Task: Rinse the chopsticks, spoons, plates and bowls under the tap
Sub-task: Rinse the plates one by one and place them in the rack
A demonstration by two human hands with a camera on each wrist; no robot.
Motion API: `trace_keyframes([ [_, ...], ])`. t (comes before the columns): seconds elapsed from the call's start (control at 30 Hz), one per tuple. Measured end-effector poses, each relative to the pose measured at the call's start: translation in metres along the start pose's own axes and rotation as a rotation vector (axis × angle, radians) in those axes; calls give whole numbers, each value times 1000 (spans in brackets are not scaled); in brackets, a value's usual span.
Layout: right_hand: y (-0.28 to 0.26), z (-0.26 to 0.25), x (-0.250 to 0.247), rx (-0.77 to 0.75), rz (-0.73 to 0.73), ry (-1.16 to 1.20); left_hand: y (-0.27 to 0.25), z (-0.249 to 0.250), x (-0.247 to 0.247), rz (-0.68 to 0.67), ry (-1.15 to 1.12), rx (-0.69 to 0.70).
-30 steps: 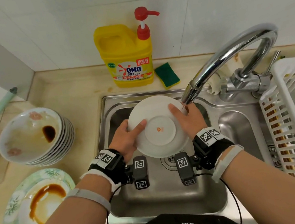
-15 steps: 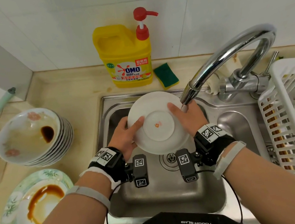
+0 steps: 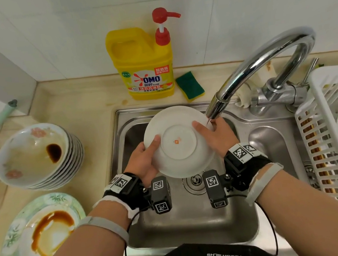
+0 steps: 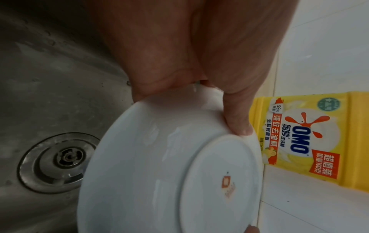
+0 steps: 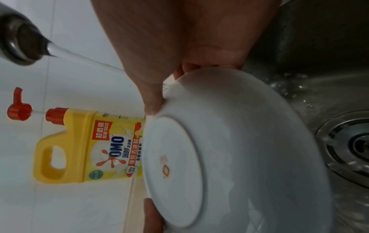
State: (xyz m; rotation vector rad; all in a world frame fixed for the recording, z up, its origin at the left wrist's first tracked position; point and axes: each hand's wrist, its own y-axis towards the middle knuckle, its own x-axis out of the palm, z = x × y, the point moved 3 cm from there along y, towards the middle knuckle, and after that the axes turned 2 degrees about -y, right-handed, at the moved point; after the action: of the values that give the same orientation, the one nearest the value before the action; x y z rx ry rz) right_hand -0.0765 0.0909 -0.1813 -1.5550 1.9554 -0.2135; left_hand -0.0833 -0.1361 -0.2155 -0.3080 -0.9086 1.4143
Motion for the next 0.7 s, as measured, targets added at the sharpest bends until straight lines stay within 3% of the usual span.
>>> trace_keyframes([
  [0.37,-6,-15,-29,-144,41,144,-4,-5,26,11,130,-102],
  [0.7,-5,-1,-62,-74,159,292,-4,-9,56,-33,171,-157],
])
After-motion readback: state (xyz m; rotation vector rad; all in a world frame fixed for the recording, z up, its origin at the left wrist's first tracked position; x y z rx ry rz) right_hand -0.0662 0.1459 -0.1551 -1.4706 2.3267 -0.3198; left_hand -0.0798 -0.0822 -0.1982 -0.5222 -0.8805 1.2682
